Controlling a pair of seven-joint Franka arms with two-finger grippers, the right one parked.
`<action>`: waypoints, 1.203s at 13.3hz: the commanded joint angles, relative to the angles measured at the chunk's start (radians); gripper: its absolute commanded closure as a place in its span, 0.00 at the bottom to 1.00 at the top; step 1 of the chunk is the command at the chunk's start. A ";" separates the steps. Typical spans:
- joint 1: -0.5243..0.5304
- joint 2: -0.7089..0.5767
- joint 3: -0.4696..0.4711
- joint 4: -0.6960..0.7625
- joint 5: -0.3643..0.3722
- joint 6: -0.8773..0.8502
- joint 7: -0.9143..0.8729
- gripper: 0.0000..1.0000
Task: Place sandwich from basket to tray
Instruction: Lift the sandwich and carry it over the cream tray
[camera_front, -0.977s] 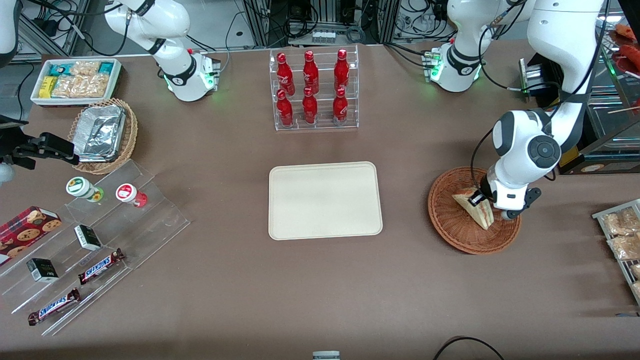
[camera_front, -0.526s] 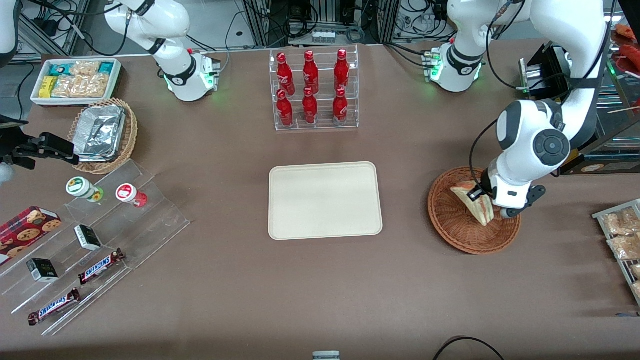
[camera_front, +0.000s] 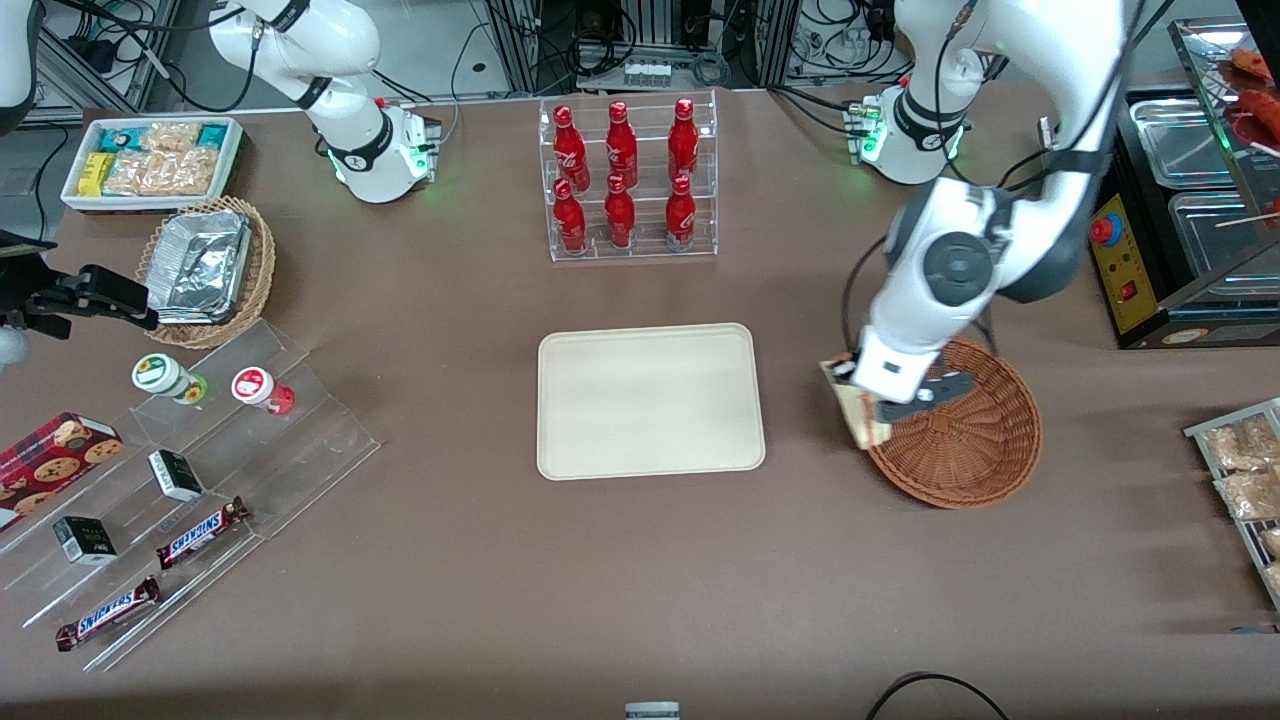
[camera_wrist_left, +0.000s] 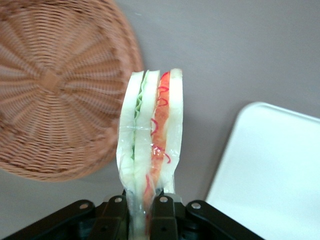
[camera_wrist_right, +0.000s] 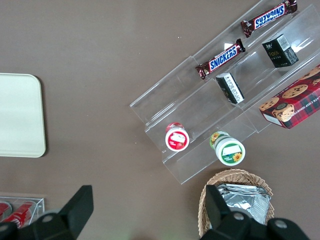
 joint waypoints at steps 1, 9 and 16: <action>-0.095 0.106 0.013 0.158 0.008 -0.080 -0.020 1.00; -0.300 0.393 0.011 0.500 0.001 -0.112 -0.032 1.00; -0.353 0.560 0.009 0.703 -0.063 -0.207 -0.067 1.00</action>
